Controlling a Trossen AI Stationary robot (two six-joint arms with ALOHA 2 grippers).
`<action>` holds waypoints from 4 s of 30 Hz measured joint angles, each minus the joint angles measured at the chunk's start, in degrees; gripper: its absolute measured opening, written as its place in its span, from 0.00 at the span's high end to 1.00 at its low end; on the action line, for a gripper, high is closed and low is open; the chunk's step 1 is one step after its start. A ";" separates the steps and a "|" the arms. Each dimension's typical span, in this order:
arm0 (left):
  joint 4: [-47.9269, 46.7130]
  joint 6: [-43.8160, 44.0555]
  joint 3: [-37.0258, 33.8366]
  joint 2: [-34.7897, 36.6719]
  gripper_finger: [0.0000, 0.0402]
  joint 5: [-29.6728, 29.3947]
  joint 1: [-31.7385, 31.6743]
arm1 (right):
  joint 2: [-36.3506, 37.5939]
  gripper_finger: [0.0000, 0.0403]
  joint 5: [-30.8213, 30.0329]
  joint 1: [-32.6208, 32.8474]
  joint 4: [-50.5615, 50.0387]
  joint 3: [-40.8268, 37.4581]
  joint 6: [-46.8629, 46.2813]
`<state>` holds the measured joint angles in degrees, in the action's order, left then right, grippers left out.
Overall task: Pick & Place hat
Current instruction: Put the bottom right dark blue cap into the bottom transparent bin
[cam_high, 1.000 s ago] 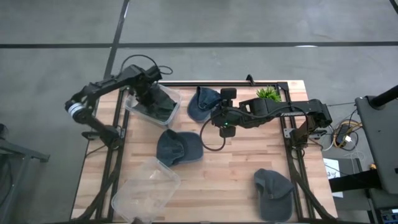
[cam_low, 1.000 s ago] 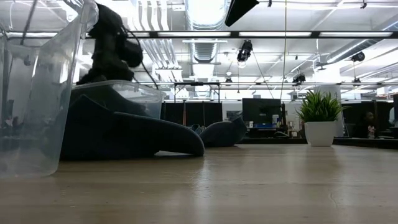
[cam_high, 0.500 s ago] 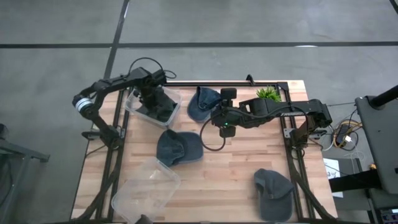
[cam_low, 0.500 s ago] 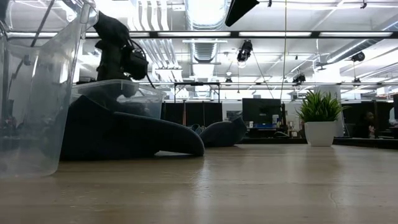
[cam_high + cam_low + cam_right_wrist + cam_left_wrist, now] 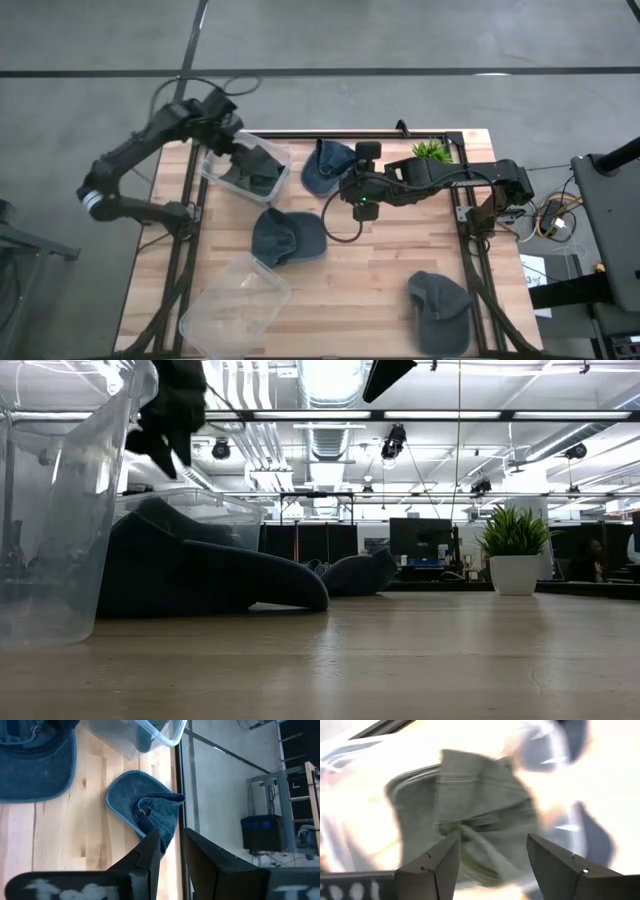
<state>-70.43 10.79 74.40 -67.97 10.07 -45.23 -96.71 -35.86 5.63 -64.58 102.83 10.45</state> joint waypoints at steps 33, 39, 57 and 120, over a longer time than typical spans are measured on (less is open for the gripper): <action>14.45 15.93 -4.40 16.09 0.45 -2.76 27.22 | 17.84 0.80 34.83 23.33 -25.42 -13.69 -69.66; 19.47 12.63 -4.53 15.77 0.45 -2.85 30.16 | 21.55 0.80 38.97 31.67 -24.66 -23.37 -87.40; 29.29 16.18 -11.86 15.68 0.45 -4.44 36.69 | 23.93 0.59 50.97 41.97 -3.26 -39.15 -113.68; 30.87 12.00 -12.20 14.94 0.45 2.25 36.83 | -9.19 0.45 41.73 41.95 14.04 -30.40 -126.59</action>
<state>-39.56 22.79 62.19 -53.04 12.32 -8.40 -105.89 5.87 47.57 -50.54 72.42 -116.15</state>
